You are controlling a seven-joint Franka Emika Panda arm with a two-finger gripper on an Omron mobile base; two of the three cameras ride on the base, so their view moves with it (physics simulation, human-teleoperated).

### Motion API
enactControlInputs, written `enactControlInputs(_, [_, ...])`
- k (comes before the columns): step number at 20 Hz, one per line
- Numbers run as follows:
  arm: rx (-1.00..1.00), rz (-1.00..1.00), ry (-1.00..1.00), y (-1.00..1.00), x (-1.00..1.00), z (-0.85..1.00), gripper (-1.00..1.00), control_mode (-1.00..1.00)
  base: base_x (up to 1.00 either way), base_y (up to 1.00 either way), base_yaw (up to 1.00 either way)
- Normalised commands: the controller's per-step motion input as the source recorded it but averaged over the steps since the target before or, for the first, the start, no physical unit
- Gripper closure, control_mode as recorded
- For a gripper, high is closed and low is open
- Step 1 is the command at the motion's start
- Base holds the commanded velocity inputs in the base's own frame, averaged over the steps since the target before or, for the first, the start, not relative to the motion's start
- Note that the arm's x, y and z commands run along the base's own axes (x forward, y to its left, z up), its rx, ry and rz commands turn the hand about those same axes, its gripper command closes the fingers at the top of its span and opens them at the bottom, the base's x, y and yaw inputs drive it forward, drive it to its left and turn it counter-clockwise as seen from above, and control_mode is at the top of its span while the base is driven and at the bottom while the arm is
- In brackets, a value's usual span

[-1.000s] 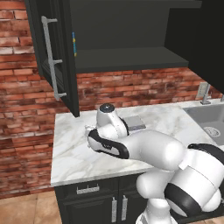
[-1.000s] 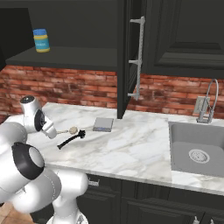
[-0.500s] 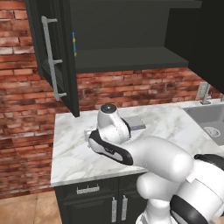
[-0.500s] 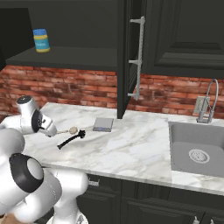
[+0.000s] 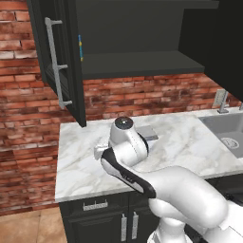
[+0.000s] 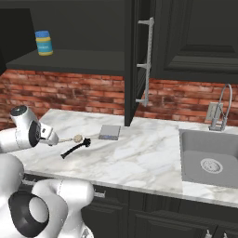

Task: Pick the dish brush and dish brush from the cabinet and place them on the counter.

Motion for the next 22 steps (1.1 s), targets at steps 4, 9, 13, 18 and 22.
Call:
enactControlInputs(4, [0.03, 0.01, -0.14, -0.11, -0.40, 0.06, -1.00, -1.00, 0.00, 0.00, 0.00])
enactControlInputs(9, [0.07, 0.00, -0.10, -0.15, -0.39, 0.03, -1.00, -1.00, 0.00, 0.00, 0.00])
enactControlInputs(13, [0.06, 0.00, -0.03, -0.16, -0.42, 0.00, -1.00, -1.00, 0.00, 0.00, 0.00])
enactControlInputs(18, [0.06, -0.01, -0.04, -0.23, -0.42, 0.00, -1.00, -1.00, 0.00, 0.00, 0.00])
enactControlInputs(22, [0.03, 0.00, -0.04, -0.21, -0.48, 0.00, -1.00, -1.00, 0.00, 0.00, 0.00])
